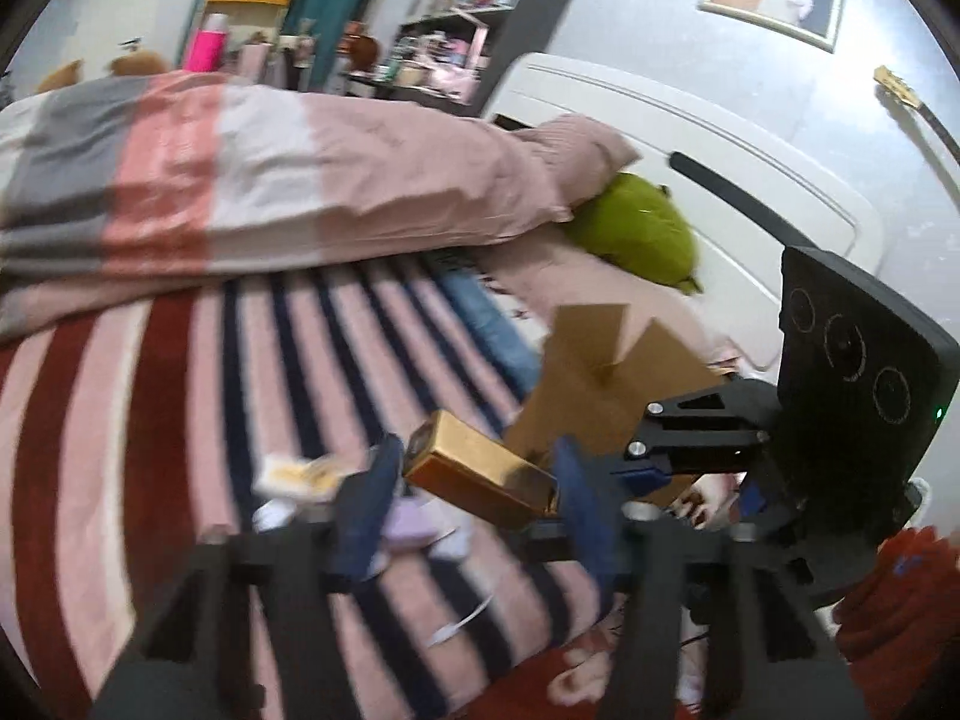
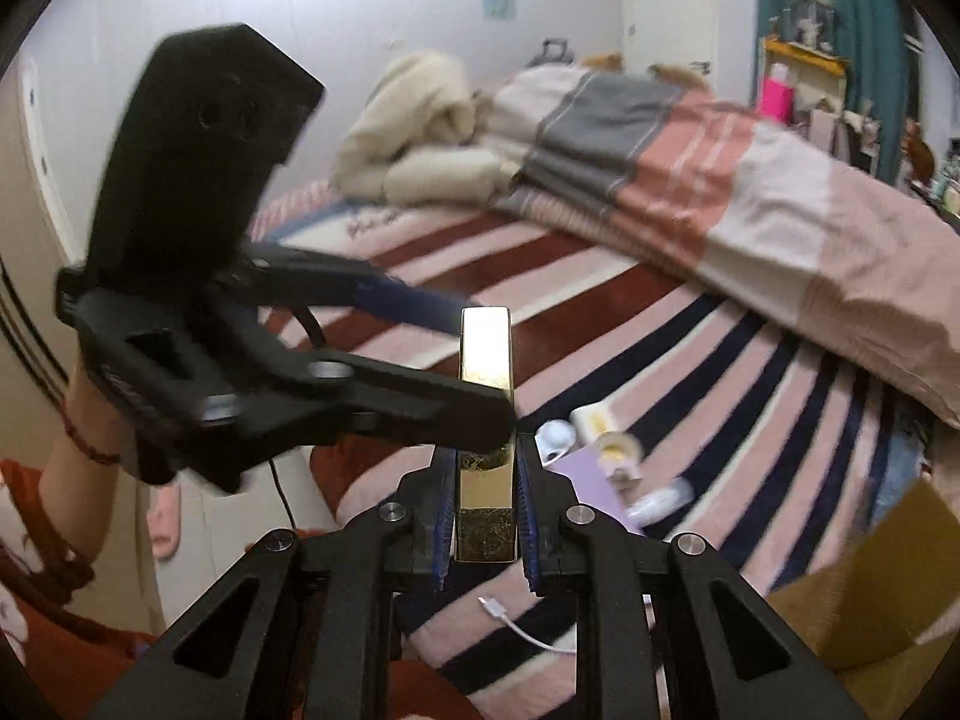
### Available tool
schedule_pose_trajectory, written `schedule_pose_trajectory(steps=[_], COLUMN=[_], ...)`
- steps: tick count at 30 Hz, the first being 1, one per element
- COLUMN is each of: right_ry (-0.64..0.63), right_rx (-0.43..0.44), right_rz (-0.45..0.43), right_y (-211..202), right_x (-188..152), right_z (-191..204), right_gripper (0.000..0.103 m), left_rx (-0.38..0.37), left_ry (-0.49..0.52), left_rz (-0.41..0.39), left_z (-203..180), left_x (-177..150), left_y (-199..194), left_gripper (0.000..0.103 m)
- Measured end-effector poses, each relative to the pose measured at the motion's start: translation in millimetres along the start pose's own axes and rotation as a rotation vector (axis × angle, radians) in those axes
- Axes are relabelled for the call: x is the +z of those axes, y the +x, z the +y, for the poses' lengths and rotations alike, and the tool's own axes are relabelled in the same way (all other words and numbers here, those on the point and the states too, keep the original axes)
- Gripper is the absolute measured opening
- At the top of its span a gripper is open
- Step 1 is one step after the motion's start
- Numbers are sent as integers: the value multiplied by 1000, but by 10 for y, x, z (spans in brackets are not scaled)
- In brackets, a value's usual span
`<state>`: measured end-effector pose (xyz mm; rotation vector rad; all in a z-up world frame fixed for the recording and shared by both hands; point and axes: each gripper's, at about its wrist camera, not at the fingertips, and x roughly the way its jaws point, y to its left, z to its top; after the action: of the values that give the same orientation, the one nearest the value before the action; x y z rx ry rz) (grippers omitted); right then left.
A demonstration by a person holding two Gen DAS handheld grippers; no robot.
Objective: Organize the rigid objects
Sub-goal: 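Carry the gold bar with the right gripper into the cardboard box and release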
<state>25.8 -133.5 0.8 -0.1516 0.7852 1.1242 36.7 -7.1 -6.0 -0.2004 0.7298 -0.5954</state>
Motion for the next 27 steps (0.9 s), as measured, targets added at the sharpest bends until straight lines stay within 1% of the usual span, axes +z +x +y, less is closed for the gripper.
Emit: schedule_pose_trajectory(steps=[2, 3, 5, 9, 12, 14, 17, 20, 22, 23, 24, 25, 26, 27], right_ry=[15, 27, 73, 157, 236, 300, 356, 372, 365, 366, 366, 349, 328, 318], right_rx=[-22, -48, -69, -128, -183, -219, -249, -287, -317, -334, -351, -397, -418, -425], right_rz=[-27, -43, -64, -75, -45, -6, 50, 115, 144, 151, 158, 178, 187, 190], right_y=[-116, -229, -406, -697, -888, -981, -1002, -929, -860, -829, -838, -807, -789, -784], right_x=[17, -13, -71, -219, -387, -529, -698, -788, -815, -819, -822, -821, -823, -828], right_z=[-74, -163, -337, -672, -992, -1216, -1431, -1518, -1516, -1523, -1499, -1492, -1458, -1409], right_gripper=[13, 13, 13, 13, 13, 13, 13, 13, 14, 14, 16, 24, 28, 33], left_rx=[-16, -26, -42, -75, -110, -114, -97, -54, -4, 16, 25, 30, 34, 42], left_ry=[21, 33, 69, 129, 143, 152, 146, 138, 149, 153, 155, 156, 159, 166], left_rz=[8, 17, 43, 136, 233, 294, 380, 428, 443, 447, 440, 421, 406, 388], left_z=[-176, -271, -468, -864, -1100, -1218, -1322, -1365, -1381, -1374, -1365, -1353, -1330, -1308], left_x=[158, 230, 376, 603, 694, 711, 688, 659, 655, 658, 664, 679, 684, 696], left_y=[128, 202, 409, 929, 1351, 1579, 1868, 2013, 2073, 2081, 2056, 1980, 1927, 1841], left_gripper=[41, 41, 41, 41, 41, 41, 41, 41, 46, 55, 62, 64, 68, 69])
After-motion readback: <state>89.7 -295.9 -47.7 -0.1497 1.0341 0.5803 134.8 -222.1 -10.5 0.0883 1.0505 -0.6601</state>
